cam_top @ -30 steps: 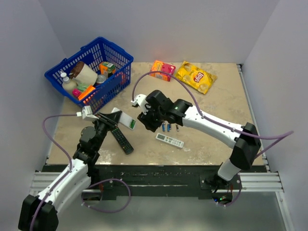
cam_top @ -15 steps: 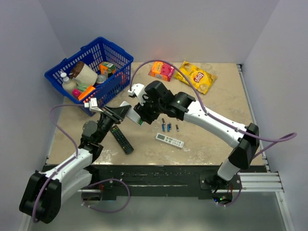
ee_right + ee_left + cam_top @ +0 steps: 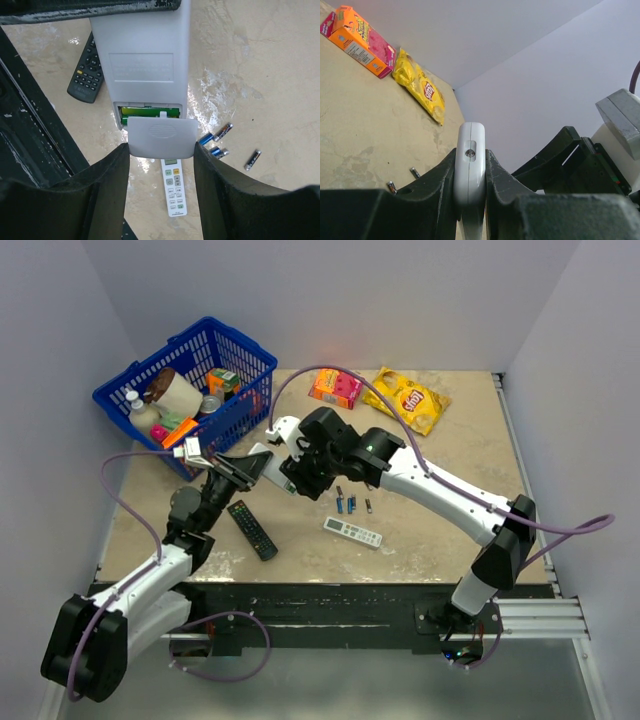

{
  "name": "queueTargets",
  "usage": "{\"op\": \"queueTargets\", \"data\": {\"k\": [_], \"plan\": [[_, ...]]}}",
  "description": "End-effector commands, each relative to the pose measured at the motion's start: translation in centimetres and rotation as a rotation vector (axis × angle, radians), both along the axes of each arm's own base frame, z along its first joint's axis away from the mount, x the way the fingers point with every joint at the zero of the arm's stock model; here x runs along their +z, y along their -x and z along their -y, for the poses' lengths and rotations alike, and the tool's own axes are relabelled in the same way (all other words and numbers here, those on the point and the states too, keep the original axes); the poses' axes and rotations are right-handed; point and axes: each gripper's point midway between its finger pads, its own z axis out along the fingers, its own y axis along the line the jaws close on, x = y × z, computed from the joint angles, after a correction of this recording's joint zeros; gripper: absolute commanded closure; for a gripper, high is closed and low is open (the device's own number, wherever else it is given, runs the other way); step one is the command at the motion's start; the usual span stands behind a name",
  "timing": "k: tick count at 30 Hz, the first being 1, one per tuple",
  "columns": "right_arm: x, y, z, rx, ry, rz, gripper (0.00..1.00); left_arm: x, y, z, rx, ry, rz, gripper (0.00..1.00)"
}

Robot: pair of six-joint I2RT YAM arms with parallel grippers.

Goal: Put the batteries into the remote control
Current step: Load the battery cover into the remote control.

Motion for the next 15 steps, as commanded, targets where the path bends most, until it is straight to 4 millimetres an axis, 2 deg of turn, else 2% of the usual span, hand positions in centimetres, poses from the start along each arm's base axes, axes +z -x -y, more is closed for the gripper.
{"op": "queueTargets", "data": {"k": [1,6,15], "plan": [[2.7,-0.1,-0.4,0.001,-0.039,0.044,0.58,3.0,-0.3,0.0,-0.001,0.046,0.065,1.0],[3.2,0.4,-1.0,0.013,-0.034,0.056,0.58,3.0,-0.3,0.0,-0.002,0.049,0.054,1.0],[1.9,0.4,-0.7,-0.013,0.038,0.064,0.58,3.1,-0.1,0.0,-0.003,0.054,0.018,1.0]]}}
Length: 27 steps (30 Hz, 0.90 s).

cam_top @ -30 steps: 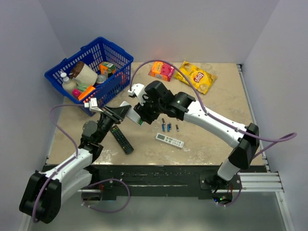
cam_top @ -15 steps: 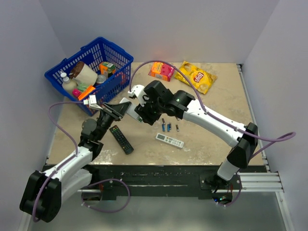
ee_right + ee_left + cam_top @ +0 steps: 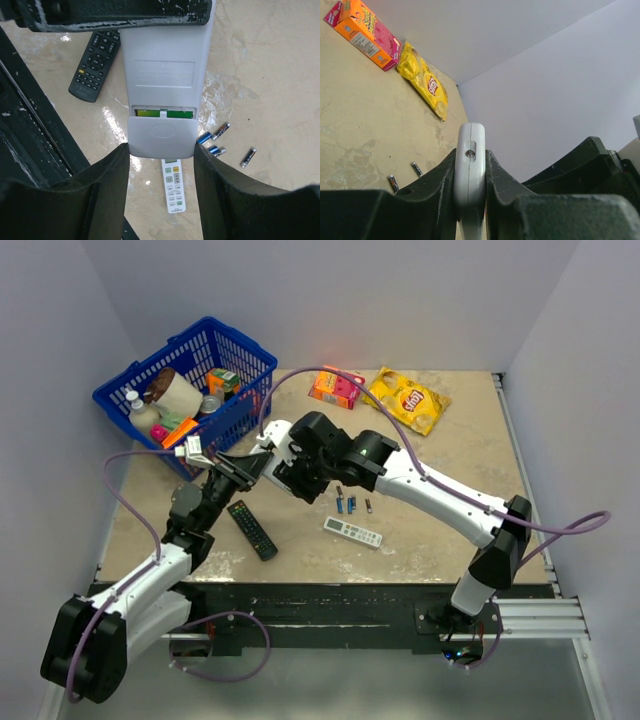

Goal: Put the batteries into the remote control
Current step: Load the battery cover into the remote control.

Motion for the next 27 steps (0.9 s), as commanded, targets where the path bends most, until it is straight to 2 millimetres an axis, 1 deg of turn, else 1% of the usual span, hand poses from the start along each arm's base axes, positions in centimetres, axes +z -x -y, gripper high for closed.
{"op": "queueTargets", "data": {"k": [1,4,7,12,18,23,27], "plan": [[0.3,-0.5,0.2,-0.025,0.03,0.025,0.58,3.6,0.2,-0.2,0.004,0.048,0.072,1.0],[0.1,-0.3,0.4,-0.026,0.046,0.024,0.58,3.8,0.4,-0.3,0.005,0.052,0.073,1.0],[0.2,-0.2,0.2,-0.026,0.036,0.027,0.58,4.0,0.6,-0.3,0.002,0.054,0.081,1.0],[1.2,-0.1,-0.3,-0.035,0.001,0.036,0.58,4.1,0.9,-0.4,-0.003,0.053,0.081,1.0],[2.0,0.1,-0.9,-0.03,-0.031,0.047,0.6,3.5,0.8,-0.2,-0.006,0.041,0.041,1.0],[1.8,0.2,-1.4,-0.028,-0.036,0.037,0.6,3.9,1.0,-0.1,-0.014,0.048,0.054,1.0],[1.2,0.1,-1.4,-0.032,-0.023,0.036,0.6,4.1,1.1,0.0,-0.019,0.049,0.057,1.0]]}}
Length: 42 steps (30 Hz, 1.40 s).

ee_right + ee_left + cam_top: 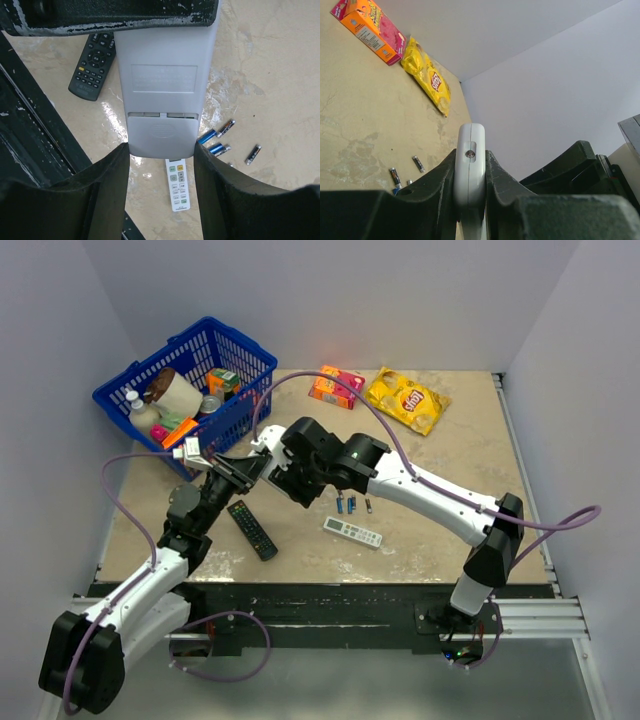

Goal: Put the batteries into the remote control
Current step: Load the battery cover into the remote control.

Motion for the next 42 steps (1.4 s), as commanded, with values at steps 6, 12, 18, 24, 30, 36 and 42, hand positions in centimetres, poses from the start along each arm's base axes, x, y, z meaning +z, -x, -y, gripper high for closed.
{"op": "queueTargets", "data": {"k": [6,12,18,24,30,36,42], "plan": [[1.9,-0.32,-0.67,-0.013,-0.052,0.038,0.6,4.47,0.47,0.32,-0.022,0.066,0.093,1.0],[1.92,-0.48,-0.7,-0.013,-0.051,0.046,0.6,4.61,0.57,0.44,-0.03,0.079,0.091,1.0],[1.77,-0.36,-1.02,-0.003,-0.055,0.036,0.55,4.65,0.65,0.46,-0.037,0.118,0.077,1.0],[1.74,-0.26,-1.0,0.007,-0.049,0.033,0.51,4.61,0.67,0.42,-0.04,0.148,0.063,1.0],[1.85,-0.36,-0.72,0.02,-0.023,0.042,0.48,4.54,0.72,0.45,-0.043,0.161,0.058,1.0],[1.86,-0.41,-0.82,0.023,-0.019,0.041,0.46,4.62,0.76,0.42,-0.044,0.173,0.056,1.0],[1.74,-0.36,-0.89,0.027,-0.017,0.035,0.44,4.58,0.99,0.38,-0.05,0.204,0.048,1.0]]}}
